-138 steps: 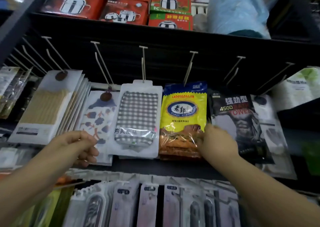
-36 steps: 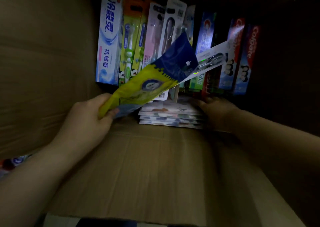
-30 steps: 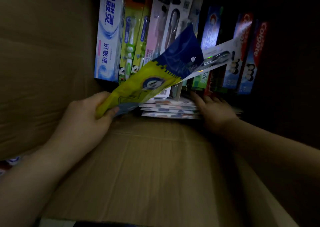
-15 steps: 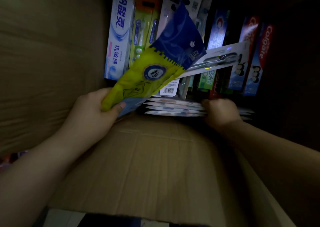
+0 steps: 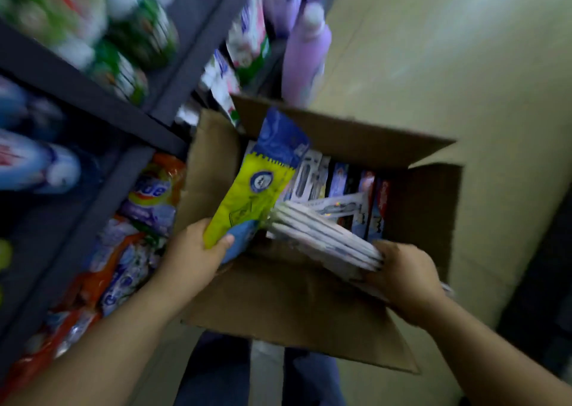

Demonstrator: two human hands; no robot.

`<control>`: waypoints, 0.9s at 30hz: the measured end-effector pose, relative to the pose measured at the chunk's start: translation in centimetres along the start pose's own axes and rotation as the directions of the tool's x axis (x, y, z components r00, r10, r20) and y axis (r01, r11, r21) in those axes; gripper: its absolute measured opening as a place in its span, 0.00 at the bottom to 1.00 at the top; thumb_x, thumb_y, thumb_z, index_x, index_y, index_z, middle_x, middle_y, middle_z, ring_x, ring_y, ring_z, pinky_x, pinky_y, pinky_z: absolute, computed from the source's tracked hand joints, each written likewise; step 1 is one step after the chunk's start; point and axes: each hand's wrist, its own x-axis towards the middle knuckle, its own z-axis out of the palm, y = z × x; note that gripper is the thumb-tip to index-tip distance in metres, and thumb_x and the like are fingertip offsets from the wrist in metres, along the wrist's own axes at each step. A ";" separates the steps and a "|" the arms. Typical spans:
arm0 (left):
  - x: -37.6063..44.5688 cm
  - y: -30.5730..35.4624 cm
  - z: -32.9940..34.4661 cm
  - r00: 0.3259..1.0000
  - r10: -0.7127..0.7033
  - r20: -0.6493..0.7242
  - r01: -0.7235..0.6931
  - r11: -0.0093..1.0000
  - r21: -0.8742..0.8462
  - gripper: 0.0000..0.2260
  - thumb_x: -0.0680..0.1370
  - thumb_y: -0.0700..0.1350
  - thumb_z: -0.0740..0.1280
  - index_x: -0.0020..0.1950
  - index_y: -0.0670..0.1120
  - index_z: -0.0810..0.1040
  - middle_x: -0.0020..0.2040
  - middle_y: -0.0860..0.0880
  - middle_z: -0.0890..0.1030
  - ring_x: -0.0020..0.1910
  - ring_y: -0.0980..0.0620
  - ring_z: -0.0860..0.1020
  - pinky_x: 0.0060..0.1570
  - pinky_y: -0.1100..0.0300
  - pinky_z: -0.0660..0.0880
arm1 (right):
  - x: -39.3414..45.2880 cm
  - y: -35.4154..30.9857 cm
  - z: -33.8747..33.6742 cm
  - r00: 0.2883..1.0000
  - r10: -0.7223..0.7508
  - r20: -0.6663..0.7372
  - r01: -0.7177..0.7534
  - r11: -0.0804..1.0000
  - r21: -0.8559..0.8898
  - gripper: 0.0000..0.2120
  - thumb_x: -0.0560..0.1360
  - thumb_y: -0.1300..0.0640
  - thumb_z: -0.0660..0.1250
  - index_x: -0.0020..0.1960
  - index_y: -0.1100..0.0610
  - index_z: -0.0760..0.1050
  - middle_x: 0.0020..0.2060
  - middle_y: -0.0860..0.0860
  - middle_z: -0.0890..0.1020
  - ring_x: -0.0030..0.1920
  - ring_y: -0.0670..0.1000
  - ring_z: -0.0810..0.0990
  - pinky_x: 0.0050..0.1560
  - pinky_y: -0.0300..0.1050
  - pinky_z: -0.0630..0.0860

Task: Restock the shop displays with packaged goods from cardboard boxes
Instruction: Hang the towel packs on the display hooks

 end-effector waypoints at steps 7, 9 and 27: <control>-6.5 9.8 -10.3 0.995 -0.007 -0.099 -0.011 0.984 -0.179 0.05 0.75 0.35 0.69 0.49 0.36 0.82 0.36 0.49 0.78 0.43 0.48 0.78 0.36 0.62 0.66 | -8.8 -2.3 -16.8 0.969 0.243 0.049 -0.213 0.716 0.665 0.13 0.63 0.54 0.80 0.36 0.54 0.76 0.28 0.49 0.79 0.30 0.48 0.77 0.30 0.41 0.73; -8.4 12.5 -13.2 0.994 -0.023 -0.104 -0.004 0.967 -0.256 0.03 0.75 0.36 0.69 0.45 0.42 0.80 0.34 0.50 0.79 0.43 0.46 0.79 0.38 0.60 0.68 | -11.1 -3.3 -21.1 0.978 0.173 0.116 -0.194 0.546 0.815 0.24 0.56 0.48 0.81 0.45 0.59 0.80 0.37 0.56 0.85 0.38 0.57 0.84 0.40 0.51 0.82; -22.9 26.7 -29.7 0.997 0.017 -0.075 -0.068 0.669 -0.740 0.07 0.78 0.37 0.64 0.55 0.43 0.78 0.40 0.46 0.82 0.30 0.54 0.80 0.27 0.66 0.75 | -24.2 -15.0 -43.5 0.875 -0.337 -0.348 0.412 0.140 0.900 0.36 0.50 0.49 0.85 0.55 0.62 0.81 0.52 0.62 0.83 0.51 0.64 0.83 0.50 0.56 0.81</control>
